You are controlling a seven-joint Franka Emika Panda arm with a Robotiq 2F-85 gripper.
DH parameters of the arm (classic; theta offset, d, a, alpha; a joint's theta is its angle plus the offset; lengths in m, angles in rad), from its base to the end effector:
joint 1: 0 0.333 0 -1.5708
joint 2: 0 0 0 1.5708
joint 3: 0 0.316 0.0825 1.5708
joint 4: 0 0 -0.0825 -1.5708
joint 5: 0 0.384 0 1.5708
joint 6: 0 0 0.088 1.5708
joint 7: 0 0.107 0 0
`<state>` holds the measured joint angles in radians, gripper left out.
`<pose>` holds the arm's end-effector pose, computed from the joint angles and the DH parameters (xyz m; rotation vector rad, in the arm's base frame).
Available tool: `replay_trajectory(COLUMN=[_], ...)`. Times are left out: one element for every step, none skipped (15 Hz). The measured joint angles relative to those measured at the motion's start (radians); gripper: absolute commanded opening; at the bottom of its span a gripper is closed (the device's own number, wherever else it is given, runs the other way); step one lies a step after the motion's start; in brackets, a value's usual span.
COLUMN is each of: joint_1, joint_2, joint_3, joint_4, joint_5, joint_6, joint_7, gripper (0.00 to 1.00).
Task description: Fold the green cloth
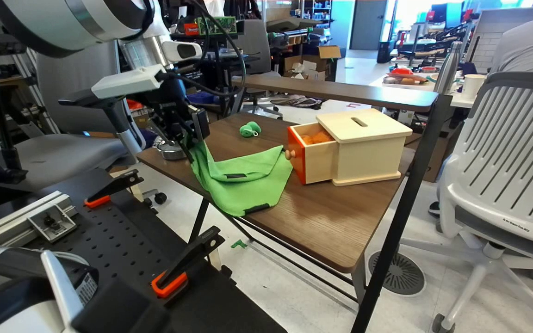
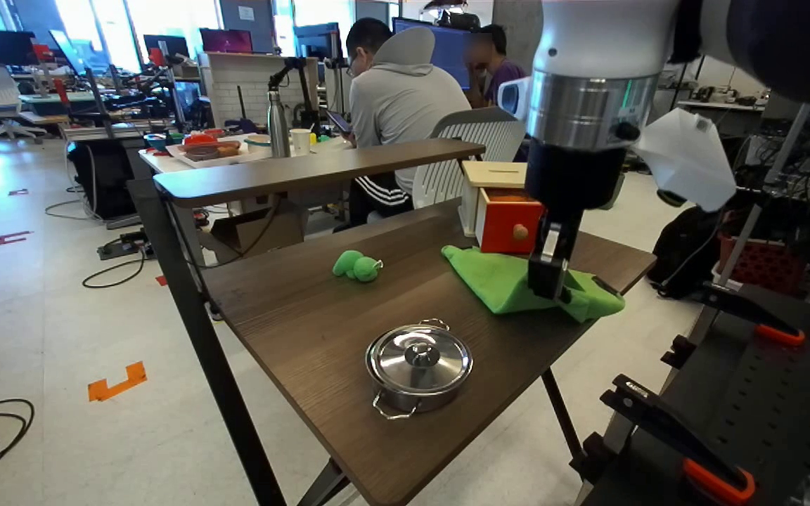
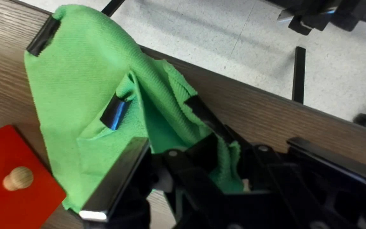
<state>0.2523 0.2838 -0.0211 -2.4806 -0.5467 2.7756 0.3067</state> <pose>0.4515 0.1292 0.1782 2.8779 0.6384 0.0929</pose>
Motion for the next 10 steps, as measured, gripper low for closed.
replay_trajectory(joint_1=[-0.001,-0.002,-0.004,-0.009,-0.016,-0.023,-0.032,-0.040,-0.047,-0.053], joint_2=[-0.023,-0.041,-0.054,-0.060,-0.061,-0.058,-0.052,-0.042,-0.027,-0.009], joint_3=[-0.001,-0.001,-0.001,-0.001,-0.001,-0.001,-0.002,-0.002,-0.003,-0.005], joint_4=[0.001,0.002,0.006,0.011,0.018,0.024,0.032,0.042,0.053,0.068], joint_5=[0.017,0.031,0.040,0.047,0.049,0.049,0.049,0.049,0.049,0.049], joint_6=[-0.019,-0.037,-0.049,-0.056,-0.059,-0.059,-0.059,-0.059,-0.059,-0.059], joint_7=[-0.004,-0.010,-0.013,-0.022,-0.030,-0.039,-0.049,-0.060,-0.069,-0.079], gripper=[0.02,0.02,0.02,0.02,0.02,0.02,0.02,0.02,0.02,0.02])
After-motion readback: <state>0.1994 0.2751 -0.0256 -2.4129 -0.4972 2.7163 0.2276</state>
